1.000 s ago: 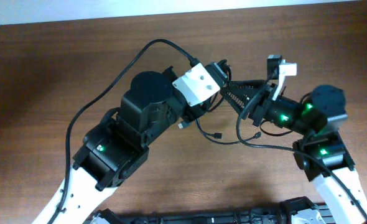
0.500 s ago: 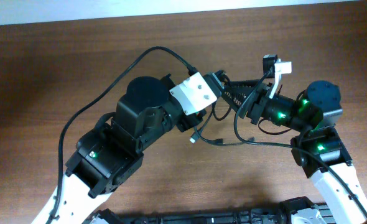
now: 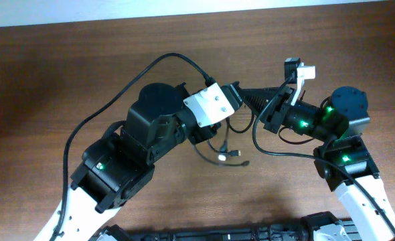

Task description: Untangle cables

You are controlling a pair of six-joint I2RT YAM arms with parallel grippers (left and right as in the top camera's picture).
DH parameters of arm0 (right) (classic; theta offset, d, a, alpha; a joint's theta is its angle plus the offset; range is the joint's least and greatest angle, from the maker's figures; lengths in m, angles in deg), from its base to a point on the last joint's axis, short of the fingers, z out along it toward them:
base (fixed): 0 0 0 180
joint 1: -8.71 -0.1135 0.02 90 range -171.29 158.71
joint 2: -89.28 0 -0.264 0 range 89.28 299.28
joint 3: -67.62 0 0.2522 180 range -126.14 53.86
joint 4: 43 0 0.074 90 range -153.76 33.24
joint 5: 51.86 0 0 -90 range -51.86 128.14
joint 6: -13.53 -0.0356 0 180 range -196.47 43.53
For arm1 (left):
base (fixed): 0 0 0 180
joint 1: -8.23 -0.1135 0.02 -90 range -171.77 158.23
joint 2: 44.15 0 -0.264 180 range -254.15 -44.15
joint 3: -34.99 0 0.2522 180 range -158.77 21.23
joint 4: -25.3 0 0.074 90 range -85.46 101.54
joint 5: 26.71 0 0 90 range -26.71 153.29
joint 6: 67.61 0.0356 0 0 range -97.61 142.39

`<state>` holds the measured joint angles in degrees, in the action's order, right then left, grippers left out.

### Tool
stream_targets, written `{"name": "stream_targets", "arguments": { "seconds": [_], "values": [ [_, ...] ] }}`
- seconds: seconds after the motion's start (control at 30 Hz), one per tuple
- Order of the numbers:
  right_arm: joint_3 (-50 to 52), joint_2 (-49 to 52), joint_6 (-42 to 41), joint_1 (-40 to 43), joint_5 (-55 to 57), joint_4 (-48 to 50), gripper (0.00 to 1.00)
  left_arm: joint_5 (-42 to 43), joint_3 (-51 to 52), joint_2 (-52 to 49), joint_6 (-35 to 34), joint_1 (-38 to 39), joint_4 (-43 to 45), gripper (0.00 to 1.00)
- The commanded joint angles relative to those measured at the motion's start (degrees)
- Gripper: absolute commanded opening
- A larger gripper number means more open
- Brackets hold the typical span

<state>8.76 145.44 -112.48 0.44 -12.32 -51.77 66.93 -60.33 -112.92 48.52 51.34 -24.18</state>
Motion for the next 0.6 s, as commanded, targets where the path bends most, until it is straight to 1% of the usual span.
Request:
{"name": "stream_targets", "arguments": {
  "seconds": [0.0,0.13,0.27,0.33,0.5,0.57],
  "values": [
    [-0.13,-0.39,0.22,0.15,-0.37,0.33,0.04,-2.78,-0.9,1.38,-0.96,0.24,1.57,0.0],
    [-0.15,-0.68,0.2,0.15,-0.39,1.03,0.04,-9.6,-0.9,1.36,-5.9,0.24,1.33,0.0],
    [-0.15,-2.05,0.17,0.55,-0.39,4.17,0.04,-12.87,-0.9,1.36,-9.07,0.24,-1.31,0.0],
    [-0.15,-3.41,0.15,2.51,-0.37,5.55,0.04,-14.91,-0.9,1.36,-10.08,0.24,-2.58,0.0],
    [-0.15,-6.97,-1.16,8.92,-0.37,6.51,0.04,-14.99,-0.9,1.36,-10.1,0.24,-3.41,0.0],
    [-0.15,-8.55,-2.16,11.37,-0.37,6.71,0.04,-13.22,-0.9,1.36,-10.05,0.24,-3.43,0.0]
  ]
}}
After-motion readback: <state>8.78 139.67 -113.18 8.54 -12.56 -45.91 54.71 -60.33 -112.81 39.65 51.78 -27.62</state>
